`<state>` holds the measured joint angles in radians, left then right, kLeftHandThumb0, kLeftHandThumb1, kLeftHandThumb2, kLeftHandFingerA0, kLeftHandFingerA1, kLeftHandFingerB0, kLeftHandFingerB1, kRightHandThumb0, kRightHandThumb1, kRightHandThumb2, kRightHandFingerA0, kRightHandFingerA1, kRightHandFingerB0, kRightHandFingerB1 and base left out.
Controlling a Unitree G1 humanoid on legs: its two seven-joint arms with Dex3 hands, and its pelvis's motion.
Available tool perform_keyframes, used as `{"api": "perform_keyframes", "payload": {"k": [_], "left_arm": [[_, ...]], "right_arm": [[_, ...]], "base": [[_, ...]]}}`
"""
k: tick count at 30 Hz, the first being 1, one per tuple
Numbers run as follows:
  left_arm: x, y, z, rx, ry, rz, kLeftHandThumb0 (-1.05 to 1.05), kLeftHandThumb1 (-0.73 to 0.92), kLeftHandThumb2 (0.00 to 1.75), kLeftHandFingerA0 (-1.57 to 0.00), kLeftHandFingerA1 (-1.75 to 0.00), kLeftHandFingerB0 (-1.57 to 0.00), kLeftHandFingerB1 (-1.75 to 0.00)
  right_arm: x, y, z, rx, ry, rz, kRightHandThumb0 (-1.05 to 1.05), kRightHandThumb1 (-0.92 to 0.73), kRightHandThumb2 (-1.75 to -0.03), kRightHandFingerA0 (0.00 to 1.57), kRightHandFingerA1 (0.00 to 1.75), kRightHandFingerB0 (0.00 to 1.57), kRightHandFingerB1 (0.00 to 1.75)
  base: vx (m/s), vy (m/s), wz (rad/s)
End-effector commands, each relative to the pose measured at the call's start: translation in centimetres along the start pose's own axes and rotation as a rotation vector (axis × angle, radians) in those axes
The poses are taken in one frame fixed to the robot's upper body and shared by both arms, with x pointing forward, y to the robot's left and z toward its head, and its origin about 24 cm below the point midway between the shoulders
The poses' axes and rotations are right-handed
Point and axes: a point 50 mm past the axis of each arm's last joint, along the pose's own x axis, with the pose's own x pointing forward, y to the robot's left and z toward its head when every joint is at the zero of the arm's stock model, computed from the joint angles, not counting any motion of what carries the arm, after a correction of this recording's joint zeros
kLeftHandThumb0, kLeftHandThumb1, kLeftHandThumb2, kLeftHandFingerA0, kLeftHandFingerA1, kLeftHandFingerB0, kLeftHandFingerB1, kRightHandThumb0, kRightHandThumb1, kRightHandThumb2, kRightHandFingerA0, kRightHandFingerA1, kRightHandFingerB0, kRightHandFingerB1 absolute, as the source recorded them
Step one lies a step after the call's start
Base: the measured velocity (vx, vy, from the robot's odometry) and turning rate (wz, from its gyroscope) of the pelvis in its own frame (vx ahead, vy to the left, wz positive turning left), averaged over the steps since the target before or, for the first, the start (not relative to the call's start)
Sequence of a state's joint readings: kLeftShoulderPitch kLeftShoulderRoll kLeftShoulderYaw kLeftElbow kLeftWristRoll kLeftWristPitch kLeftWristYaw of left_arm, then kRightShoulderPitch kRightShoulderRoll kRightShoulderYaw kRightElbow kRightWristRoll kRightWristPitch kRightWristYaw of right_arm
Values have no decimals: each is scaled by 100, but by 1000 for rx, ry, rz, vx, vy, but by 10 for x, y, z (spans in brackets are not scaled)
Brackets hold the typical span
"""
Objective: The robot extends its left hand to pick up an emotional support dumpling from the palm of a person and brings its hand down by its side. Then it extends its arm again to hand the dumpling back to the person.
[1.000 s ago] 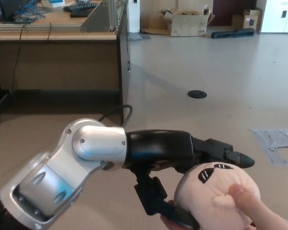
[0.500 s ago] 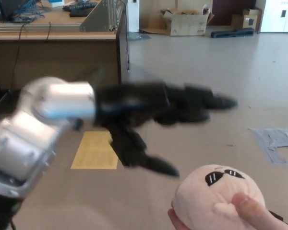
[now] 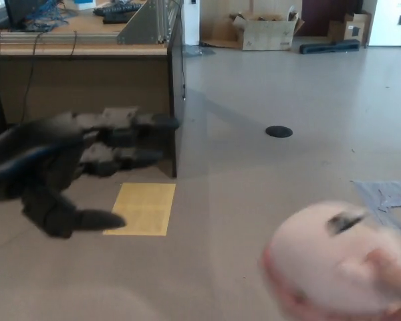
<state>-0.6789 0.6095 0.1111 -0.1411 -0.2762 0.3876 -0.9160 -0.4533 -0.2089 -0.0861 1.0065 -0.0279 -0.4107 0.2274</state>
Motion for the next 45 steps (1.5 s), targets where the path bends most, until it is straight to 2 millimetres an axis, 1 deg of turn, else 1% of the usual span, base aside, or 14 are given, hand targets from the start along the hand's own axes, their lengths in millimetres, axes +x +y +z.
{"api": "perform_keyframes", "payload": {"k": [1, 4, 10, 18, 23, 26, 32, 37, 38, 39, 40, 41, 42, 45], "left_arm": [[-73, -20, -112, 275, 290, 345, -74, 60, 96, -12, -46, 0, -31], [-93, -29, -136, 335, 415, 321, -78, 62, 96, -5, -42, -11, -33], [-128, -54, -168, 176, 512, 364, -76, 62, 98, -13, -46, 0, -32], [-155, -104, -200, -36, 535, 551, -72, 62, 98, -8, -45, -4, -30], [-166, -133, -213, -81, 598, 561, -73, 65, 99, -15, -48, -2, -32], [-166, -135, -215, -83, 602, 570, -73, 64, 99, -20, -51, 0, -34], [-165, -134, -220, -88, 623, 561, -71, 66, 101, -9, -46, -4, -34], [-157, -133, -222, -64, 619, 530, -75, 65, 100, -16, -49, -1, -38], [-156, -134, -223, -60, 619, 527, -75, 70, 90, -11, -42, -9, -36], [-156, -135, -223, -59, 621, 521, -71, 84, 64, -18, -34, -13, -25], [-156, -135, -223, -58, 621, 519, -71, 84, 64, -18, -34, -13, -25], [-155, -135, -224, -62, 622, 520, -71, 84, 66, -18, -35, -13, -25], [-154, -136, -225, -63, 620, 521, -36, 51, 108, -4, -50, 0, -47], [-153, -136, -226, -59, 617, 524, -36, 51, 108, -4, -50, 0, -47]], "right_arm": [[-15, -1, -20, 29, 54, -32, -60, -51, -78, 33, 48, 17, 39], [-16, -1, -23, 53, 73, -38, -61, -50, -78, 31, 47, 17, 39], [-18, 1, -25, 59, 70, -34, -61, -50, -78, 31, 47, 16, 39], [-30, 7, -39, 91, 97, -34, -58, -49, -77, 30, 47, 17, 39], [-42, 7, -49, 79, 118, -30, -60, -50, -78, 30, 47, 16, 38], [-43, 7, -50, 62, 114, -34, -61, -50, -79, 31, 48, 16, 39], [-43, 7, -51, 92, 123, -43, -61, -50, -78, 31, 47, 17, 39], [-47, 2, -52, 82, 119, -58, -61, -50, -78, 32, 48, 17, 39], [-47, 2, -53, 91, 120, -64, -61, -49, -78, 32, 48, 17, 39], [-49, 1, -54, 95, 123, -66, -61, -49, -78, 32, 48, 17, 39], [-49, 1, -54, 95, 125, -66, -61, -49, -78, 32, 48, 17, 39], [-50, 1, -55, 129, 121, -71, -58, -49, -77, 31, 48, 17, 39], [-51, 0, -56, 129, 122, -74, -58, -49, -77, 32, 48, 17, 39], [-52, 0, -56, 128, 122, -75, -58, -49, -77, 32, 48, 17, 39]], "base": [[0, 0, 0], [0, 0, 0], [0, 0, 0], [0, 0, 0], [0, 0, 0], [0, 0, 0], [0, 0, 0], [0, 0, 0], [0, 0, 0], [0, 0, 0], [0, 0, 0], [0, 0, 0], [0, 0, 0], [0, 0, 0]]}}
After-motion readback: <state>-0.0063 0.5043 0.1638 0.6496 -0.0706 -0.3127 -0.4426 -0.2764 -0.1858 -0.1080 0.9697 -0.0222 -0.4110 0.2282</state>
